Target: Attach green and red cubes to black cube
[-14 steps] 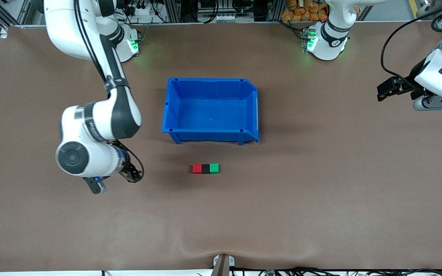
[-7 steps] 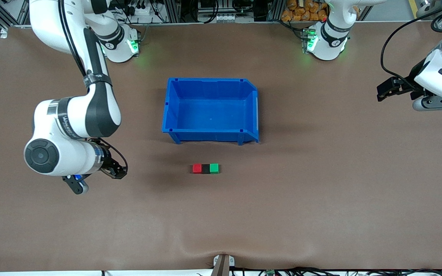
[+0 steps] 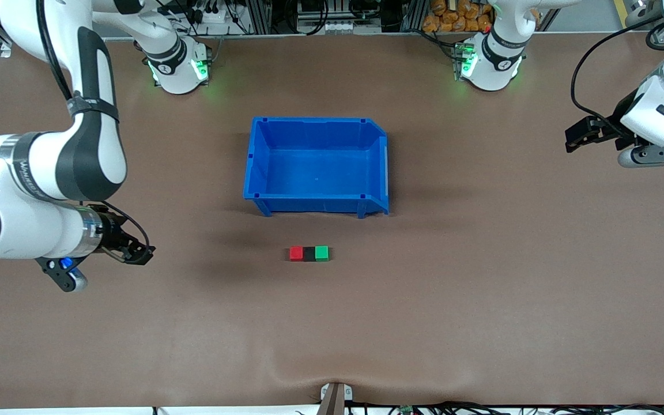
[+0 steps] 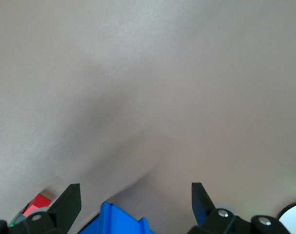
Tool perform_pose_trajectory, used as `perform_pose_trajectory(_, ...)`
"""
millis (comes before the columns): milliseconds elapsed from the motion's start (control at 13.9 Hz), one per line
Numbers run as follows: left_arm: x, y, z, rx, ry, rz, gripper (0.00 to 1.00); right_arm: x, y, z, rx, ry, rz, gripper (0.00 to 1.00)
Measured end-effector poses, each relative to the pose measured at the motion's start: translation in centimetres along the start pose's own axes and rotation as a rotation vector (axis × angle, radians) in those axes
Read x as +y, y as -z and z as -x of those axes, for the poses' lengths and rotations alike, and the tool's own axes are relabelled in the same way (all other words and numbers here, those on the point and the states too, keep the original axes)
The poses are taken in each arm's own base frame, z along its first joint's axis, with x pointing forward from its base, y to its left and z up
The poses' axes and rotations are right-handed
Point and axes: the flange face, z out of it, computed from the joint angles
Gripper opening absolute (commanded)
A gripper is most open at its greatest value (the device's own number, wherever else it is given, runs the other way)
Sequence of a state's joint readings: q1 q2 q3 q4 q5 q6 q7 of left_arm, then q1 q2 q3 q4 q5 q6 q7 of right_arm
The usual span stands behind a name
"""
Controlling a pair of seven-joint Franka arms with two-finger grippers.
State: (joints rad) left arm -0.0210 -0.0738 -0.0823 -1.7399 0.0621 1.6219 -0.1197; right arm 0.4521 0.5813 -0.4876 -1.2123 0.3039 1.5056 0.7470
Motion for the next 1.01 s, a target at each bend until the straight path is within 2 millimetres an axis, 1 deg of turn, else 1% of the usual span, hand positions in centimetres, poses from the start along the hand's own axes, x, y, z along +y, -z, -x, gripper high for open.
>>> perform_pose_trajectory(144,0.0,0.0,0.0,0.000,0.000,0.000,1.00,1.2,0.8,-0.5,-0.003,0.028,0.005,1.00)
perform_pose_trajectory(432,0.0,0.0,0.0,-0.001,0.000,0.000,1.00,3.9,3.2,-0.8,-0.014,0.025,0.003,1.00)
perform_pose_trajectory(648,-0.1,-0.1,0.0,-0.001,0.001,0.000,1.00,4.9,5.0,-0.5,-0.009,0.024,-0.020,1.00)
perform_pose_trajectory(864,-0.1,-0.1,0.0,-0.001,0.003,0.000,1.00,5.6,5.7,-0.3,-0.012,0.021,-0.024,1.00)
perform_pose_trajectory(1008,-0.2,0.0,0.0,0.000,0.003,0.000,1.00,6.6,6.6,-0.6,-0.009,0.024,-0.030,1.00)
